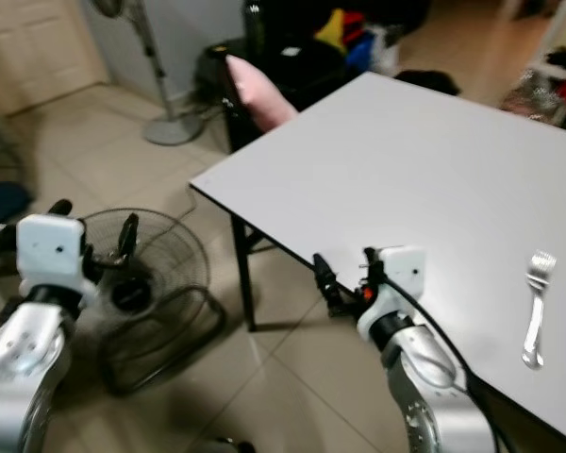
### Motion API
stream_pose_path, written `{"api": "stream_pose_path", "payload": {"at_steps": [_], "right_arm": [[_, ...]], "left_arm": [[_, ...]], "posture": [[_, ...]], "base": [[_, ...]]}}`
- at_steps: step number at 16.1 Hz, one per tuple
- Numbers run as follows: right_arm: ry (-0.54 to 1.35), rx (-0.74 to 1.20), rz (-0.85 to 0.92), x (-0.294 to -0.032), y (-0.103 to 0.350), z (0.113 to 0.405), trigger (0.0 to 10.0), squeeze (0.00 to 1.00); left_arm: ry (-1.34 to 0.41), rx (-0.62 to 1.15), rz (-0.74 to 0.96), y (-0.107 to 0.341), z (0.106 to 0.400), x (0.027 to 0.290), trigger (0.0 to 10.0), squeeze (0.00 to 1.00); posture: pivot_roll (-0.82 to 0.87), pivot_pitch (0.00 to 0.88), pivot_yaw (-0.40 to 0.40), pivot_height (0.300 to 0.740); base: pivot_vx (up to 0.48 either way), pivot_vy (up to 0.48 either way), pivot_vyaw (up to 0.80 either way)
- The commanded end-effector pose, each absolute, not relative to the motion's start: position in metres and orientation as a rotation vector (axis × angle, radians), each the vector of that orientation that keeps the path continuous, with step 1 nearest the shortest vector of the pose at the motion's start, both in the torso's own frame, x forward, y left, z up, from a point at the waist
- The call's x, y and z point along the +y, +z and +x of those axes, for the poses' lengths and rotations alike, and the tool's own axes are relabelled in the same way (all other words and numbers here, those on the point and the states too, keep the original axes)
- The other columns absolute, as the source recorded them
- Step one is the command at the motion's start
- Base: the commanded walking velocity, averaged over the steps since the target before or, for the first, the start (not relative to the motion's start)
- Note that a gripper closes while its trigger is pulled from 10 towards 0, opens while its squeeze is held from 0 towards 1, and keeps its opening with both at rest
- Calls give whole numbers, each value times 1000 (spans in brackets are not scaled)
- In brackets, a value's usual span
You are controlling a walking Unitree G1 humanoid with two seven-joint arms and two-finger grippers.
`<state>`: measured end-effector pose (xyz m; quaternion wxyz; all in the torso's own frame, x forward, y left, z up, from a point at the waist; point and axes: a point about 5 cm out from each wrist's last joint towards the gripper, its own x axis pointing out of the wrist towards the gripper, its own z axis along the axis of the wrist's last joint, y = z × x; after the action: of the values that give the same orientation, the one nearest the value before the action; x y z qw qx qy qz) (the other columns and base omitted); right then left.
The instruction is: Setting the table
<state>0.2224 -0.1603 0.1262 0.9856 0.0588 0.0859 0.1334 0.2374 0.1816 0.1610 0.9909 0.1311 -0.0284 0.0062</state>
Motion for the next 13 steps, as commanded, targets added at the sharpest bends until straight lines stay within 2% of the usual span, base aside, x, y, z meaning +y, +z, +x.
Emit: {"api": "stream_pose_path", "payload": {"at_steps": [1,4,7,9,13], "right_arm": [[258,172,121,-160,129,218,10000,1000],[257,178,88,-165,134,206,10000,1000],[256,150,47,-175,148,216,10000,1000],[266,159,36,-175,148,218,10000,1000],[284,179,52,-169,143,217,10000,1000]], "left_arm": [[18,-63,274,160,243,184,10000,0],[-18,-27,229,150,248,183,10000,0],[-2,18,169,142,219,177,10000,0],[-21,7,180,144,214,171,10000,0],[-12,-24,204,151,219,173,10000,0]], "posture": [[-124,0,64,740],[-171,0,65,740],[-161,0,13,740],[-148,0,-3,740],[-145,0,10,740]], "base": [[0,0,800],[0,0,800],[0,0,800],[0,0,800],[0,0,800]]}}
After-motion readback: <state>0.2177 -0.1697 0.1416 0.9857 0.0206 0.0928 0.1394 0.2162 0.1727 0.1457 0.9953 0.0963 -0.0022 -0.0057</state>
